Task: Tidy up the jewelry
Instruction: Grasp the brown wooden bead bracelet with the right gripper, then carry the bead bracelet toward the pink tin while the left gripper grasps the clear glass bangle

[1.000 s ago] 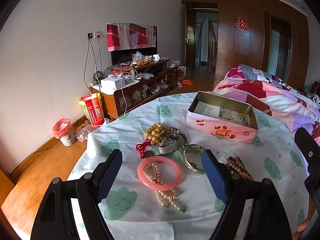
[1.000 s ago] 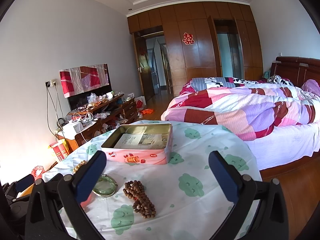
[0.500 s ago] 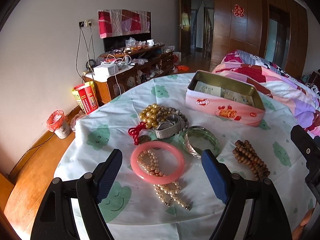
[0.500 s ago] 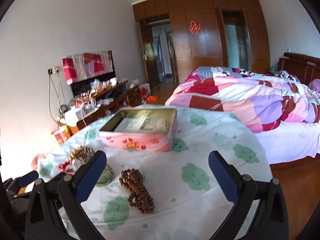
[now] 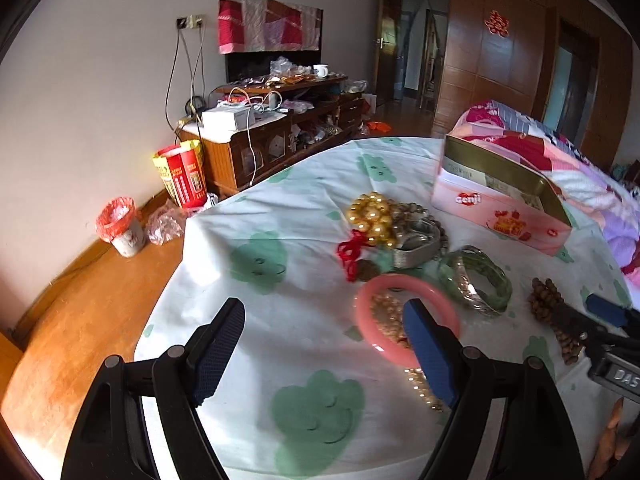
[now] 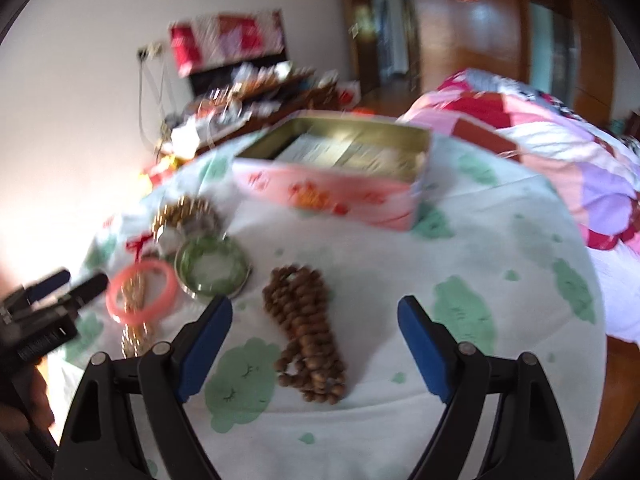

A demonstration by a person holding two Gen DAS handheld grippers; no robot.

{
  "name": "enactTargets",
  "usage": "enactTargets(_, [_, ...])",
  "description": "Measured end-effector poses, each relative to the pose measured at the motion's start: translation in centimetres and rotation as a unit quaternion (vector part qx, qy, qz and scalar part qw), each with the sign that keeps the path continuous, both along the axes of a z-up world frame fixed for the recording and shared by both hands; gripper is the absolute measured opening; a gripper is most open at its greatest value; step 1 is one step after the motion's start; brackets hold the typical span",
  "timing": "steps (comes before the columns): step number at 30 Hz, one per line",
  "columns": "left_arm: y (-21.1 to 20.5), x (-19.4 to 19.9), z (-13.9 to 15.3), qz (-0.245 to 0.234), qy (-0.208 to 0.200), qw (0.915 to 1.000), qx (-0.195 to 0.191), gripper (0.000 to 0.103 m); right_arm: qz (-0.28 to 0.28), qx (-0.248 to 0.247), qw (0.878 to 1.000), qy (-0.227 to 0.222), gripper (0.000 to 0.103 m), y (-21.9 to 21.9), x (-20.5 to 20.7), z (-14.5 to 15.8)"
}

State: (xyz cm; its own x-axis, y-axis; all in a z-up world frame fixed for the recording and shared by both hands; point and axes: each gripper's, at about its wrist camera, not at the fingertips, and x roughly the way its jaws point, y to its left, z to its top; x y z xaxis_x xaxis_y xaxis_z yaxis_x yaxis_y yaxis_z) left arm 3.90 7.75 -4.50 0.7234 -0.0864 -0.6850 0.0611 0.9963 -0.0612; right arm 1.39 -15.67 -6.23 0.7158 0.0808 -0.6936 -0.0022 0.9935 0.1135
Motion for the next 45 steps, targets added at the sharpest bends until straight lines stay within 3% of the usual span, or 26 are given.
enactTargets(4, [0.7,0.1,0.1,-0.006,0.007,0.9997,-0.025,0.081,0.007,-0.008,0.998,0.055,0.079,0.5,2.0,-1.3])
enactTargets(6, [0.2,0.2,0.0,-0.019,0.006,0.9997,-0.013,0.081,0.006,-0.011,0.997,0.075,0.068,0.5,2.6,-1.9])
enactTargets(9, [-1.1,0.7,-0.4,-0.035,0.008,0.9992,0.017,0.081,0.008,-0.021,0.997,0.078,0.062,0.6,2.5,-1.9])
enactTargets(10, [-1.3,0.9,-0.5,-0.041,0.009,0.9989,0.021,0.074,0.008,-0.029,0.997,0.077,0.059,0.7,2.4,-1.9])
enactTargets(11, [-1.7,1.3,-0.7,-0.046,0.016,0.9985,0.027,0.07,0.01,-0.033,0.997,0.076,0.042,0.9,2.5,-1.9])
enactTargets(12, [-1.9,1.5,-0.9,-0.048,0.025,0.9982,0.028,0.061,0.013,-0.037,0.997,0.073,0.035,1.0,2.3,-1.8])
enactTargets(15, [-2.0,2.1,-1.3,-0.045,0.045,0.9978,0.017,0.054,0.015,-0.037,0.997,0.071,0.03,1.1,2.6,-2.0])
enactTargets(22, [-2.8,0.9,1.1,-0.101,-0.003,0.9945,-0.029,0.054,-0.001,0.036,0.999,0.034,0.027,-1.2,2.0,-1.3])
enactTargets(28, [-6.3,2.6,0.9,-0.14,0.033,0.9879,-0.059,0.055,-0.044,0.039,0.998,-0.032,0.026,-1.9,0.1,0.3])
enactTargets(32, [-9.1,4.2,-0.4,-0.146,0.071,0.9859,-0.04,0.055,-0.04,0.035,0.998,-0.032,0.026,-1.6,0.4,0.4])
enactTargets(35, [-9.9,5.2,-1.2,-0.141,0.088,0.9846,-0.054,0.054,-0.04,0.041,0.998,-0.031,0.026,-1.7,0.6,0.2])
enactTargets(36, [-10.3,5.5,-1.3,-0.137,0.087,0.9858,-0.043,0.046,-0.04,0.042,0.998,-0.029,0.026,-1.8,0.5,0.1])
enactTargets(37, [-10.4,5.4,-1.3,-0.135,0.084,0.9868,-0.031,0.03,-0.04,0.044,0.998,-0.027,0.026,-1.8,0.5,-0.1])
enactTargets(38, [-10.6,5.5,-1.4,-0.135,0.082,0.9873,-0.017,0.023,-0.041,0.046,0.998,-0.025,0.026,-2.0,0.5,-0.2])
enactTargets(40, [-10.3,5.6,-1.4,-0.136,0.085,0.9867,-0.025,0.011,-0.043,0.05,0.998,-0.023,0.026,-2.3,0.4,-0.4])
enactTargets(45, [-9.1,4.9,-0.7,-0.135,0.061,0.9876,-0.05,0.006,-0.049,0.061,0.997,-0.01,0.026,-2.9,0.5,-0.8])
